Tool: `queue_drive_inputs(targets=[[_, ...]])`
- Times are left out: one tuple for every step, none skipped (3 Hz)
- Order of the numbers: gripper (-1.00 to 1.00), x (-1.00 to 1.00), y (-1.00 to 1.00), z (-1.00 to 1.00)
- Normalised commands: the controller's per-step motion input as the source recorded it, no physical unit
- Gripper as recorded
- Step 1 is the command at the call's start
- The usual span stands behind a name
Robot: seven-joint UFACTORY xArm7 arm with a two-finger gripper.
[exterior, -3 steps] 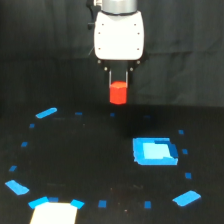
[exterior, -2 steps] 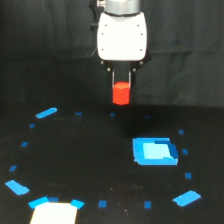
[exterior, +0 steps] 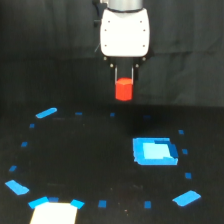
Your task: Pick up the red object from the table
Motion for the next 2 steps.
queue_drive_inputs(targets=[[-1.00, -0.33, -0.21, 0.24], [-1.00, 0.11, -0.10, -0.15]])
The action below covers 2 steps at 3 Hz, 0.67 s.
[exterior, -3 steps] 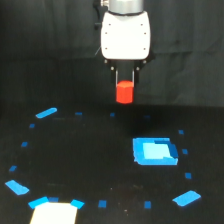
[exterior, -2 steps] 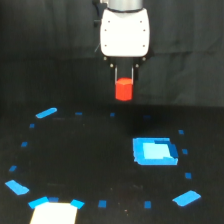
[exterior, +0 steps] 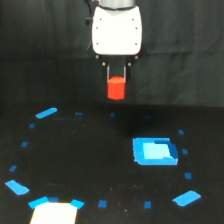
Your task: Pick up the red object from the table
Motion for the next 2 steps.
queue_drive_inputs(targets=[[-1.00, 0.21, 0.51, 0.33], [-0.81, 0.14, 0.25, -0.07]])
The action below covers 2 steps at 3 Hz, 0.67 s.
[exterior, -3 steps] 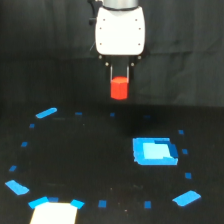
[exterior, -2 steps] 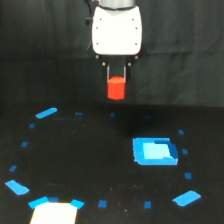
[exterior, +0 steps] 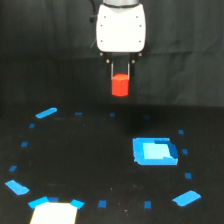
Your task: Pick up the red object from the table
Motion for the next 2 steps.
queue_drive_inputs(targets=[[-1.00, 0.05, -0.27, -0.70], [-1.00, -0.18, -0.22, -0.41]])
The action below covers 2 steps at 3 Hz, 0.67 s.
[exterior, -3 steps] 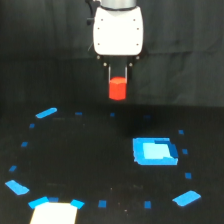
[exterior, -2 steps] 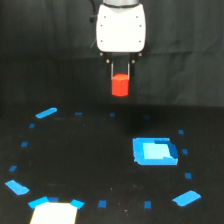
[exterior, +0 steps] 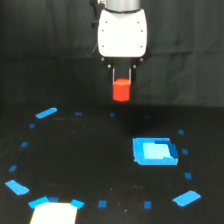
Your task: Pick up the red object from the table
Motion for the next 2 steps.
queue_drive_inputs(targets=[[-1.00, 0.19, 0.45, 0.04], [-1.00, -0.20, -0.27, 0.36]])
